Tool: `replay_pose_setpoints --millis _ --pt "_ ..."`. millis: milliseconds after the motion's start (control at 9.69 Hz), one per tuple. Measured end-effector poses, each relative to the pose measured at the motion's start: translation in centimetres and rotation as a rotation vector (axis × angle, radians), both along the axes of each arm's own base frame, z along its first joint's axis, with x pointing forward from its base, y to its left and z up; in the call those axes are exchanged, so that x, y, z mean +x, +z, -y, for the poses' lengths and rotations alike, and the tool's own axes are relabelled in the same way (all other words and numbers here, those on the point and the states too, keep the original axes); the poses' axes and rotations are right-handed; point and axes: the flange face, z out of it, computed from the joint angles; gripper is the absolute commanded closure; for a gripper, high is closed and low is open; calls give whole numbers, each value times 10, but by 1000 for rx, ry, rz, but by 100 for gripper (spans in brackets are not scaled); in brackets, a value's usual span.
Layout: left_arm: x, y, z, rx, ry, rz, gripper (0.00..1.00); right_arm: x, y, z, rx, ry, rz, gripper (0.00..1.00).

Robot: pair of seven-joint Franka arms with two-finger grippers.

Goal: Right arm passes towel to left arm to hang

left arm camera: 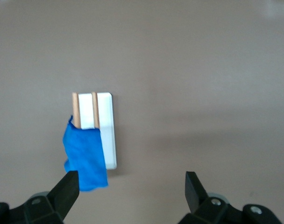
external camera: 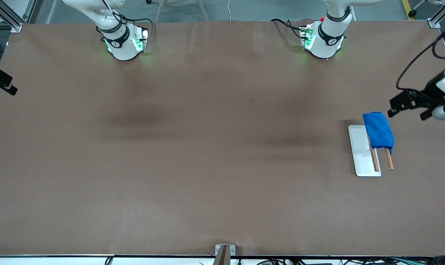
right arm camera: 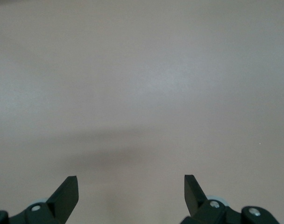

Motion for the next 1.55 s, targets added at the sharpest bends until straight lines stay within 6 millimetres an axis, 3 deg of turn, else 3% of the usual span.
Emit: replay_pose_setpoints --millis 206,619,1032,1548 --pt "-14 16 2 1 -3 -8 0 -1 -1 -1 2 -13 -13 0" --pt "-19 46 2 -1 17 -27 0 -2 -2 -1 3 -17 -17 0" --pt "-15 31 16 -2 64 -67 0 -2 -2 -1 3 -17 -18 0" --pt "-14 29 15 3 65 -71 0 -2 -2 -1 3 -17 -18 0"
